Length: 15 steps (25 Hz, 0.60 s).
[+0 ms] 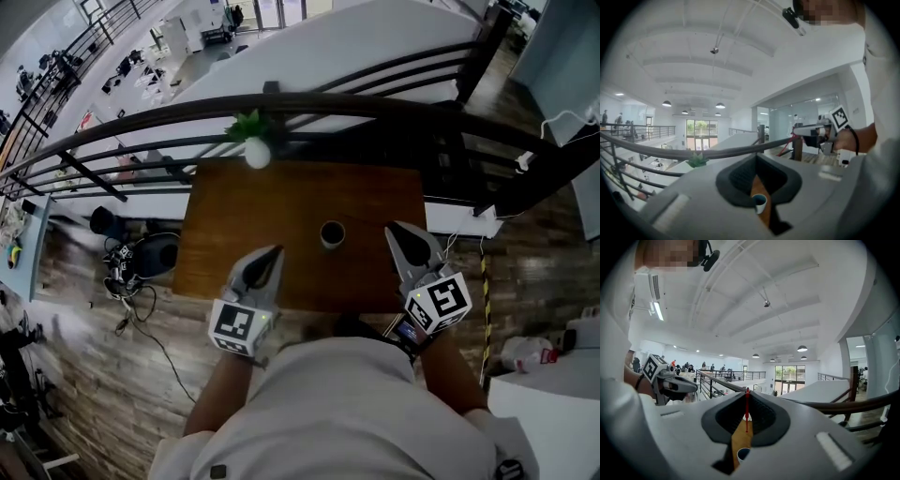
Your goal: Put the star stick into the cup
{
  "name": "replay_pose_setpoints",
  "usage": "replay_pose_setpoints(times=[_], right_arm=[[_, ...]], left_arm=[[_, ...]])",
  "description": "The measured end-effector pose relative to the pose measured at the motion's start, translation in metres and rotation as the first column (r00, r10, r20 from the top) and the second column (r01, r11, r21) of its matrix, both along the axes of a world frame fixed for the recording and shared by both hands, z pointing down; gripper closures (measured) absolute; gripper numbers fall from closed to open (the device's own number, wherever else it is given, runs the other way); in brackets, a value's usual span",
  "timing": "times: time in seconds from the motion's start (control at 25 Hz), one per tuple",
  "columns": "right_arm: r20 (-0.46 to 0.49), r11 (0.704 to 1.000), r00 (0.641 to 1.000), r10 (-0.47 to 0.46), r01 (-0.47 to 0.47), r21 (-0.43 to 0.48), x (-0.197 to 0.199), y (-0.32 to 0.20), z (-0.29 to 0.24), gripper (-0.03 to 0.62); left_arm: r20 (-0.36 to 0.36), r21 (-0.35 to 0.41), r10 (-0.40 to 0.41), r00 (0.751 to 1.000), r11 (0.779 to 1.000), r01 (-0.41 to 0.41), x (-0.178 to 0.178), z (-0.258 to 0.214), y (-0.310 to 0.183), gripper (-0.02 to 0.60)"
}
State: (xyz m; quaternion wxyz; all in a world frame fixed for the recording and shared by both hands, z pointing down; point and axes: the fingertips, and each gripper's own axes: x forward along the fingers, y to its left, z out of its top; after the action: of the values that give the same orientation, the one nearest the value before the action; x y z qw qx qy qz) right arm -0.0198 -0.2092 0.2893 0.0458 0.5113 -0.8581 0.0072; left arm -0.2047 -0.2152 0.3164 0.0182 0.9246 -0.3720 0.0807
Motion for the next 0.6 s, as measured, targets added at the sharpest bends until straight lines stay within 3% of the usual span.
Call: replay_pose_setpoints(times=[0.24, 0.6], right_arm=[[-0.002, 1.000, 1.000, -0.023, 0.023, -0.014, 0.008, -0.031, 0.004, 0.571], [0.000, 0.993, 0.998, -0.067, 0.067, -0.093, 0.026, -0.081, 0.042, 0.571]], left_arm=[[0.002, -0.021, -0.008, 1.000, 1.000, 0.008, 0.012, 0.009, -0.028, 0.579], [0.068, -0.077, 0.005, 0.998, 0.997, 0.001, 0.044, 0.052, -0.078, 0.579]])
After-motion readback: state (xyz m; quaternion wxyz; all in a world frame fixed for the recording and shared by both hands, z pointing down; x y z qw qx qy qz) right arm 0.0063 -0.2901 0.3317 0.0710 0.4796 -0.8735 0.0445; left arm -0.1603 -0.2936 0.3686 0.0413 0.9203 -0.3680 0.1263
